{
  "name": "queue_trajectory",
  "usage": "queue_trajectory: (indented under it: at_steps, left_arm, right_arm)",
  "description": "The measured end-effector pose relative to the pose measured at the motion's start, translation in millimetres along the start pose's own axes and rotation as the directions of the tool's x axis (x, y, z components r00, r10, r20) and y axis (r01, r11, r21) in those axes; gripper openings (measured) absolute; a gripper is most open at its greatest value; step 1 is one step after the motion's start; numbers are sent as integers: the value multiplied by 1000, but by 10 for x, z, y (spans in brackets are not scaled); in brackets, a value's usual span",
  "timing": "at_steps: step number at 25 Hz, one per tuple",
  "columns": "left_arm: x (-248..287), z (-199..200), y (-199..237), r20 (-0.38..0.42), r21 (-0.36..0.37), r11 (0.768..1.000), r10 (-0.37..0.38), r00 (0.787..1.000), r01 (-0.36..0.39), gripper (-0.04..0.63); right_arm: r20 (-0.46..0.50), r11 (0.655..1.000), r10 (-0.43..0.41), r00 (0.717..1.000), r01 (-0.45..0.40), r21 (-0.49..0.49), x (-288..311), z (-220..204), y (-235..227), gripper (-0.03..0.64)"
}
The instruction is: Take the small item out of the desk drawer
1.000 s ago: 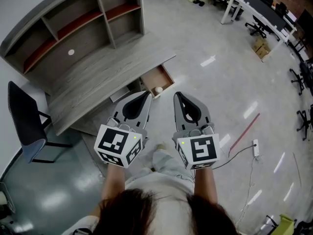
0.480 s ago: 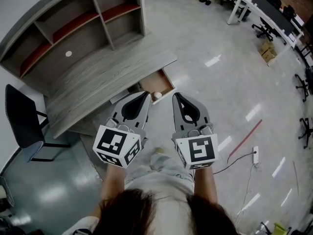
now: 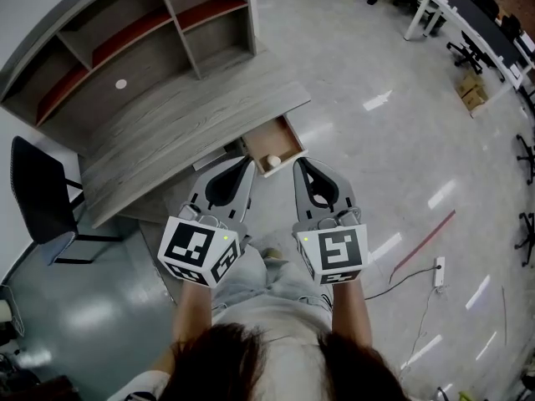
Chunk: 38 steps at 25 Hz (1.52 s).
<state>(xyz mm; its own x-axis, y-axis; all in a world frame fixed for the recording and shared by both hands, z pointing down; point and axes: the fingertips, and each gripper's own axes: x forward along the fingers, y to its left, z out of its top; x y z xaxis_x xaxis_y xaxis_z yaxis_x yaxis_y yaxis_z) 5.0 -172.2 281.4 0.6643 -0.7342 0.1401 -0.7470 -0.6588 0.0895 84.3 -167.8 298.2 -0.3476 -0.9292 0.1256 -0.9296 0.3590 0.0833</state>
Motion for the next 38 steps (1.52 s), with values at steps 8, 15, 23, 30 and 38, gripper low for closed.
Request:
queue_trajectory:
  at_steps: [8,15,23,30,38]
  left_arm:
    - [83,-119,166,-23,-8,999,32,999,-32,17]
    - [324,-247,386,-36,4,1000,27,999,-27,17]
    - [590,-392,639,-48,21,1000,9,999,-8,17]
    - [784,-507,796,-52,11,1000,-7,999,8,17]
    - [1008,-746,949,-73,1,999,-37,997,37,17]
  right_arm:
    - [-15,1000,12,1000,-12,14,196,-140,-61,28]
    - [-65,999,30,997,-32,-28,505,-357,-103,28]
    - [-115,994,54,992,-64,-86,922,-597,-96,29]
    - [-178,991,84,980,-101,-90,1207,-879,-58,29]
    - [-253,987,105,962,-131,-90,1442,-1238,-23,29]
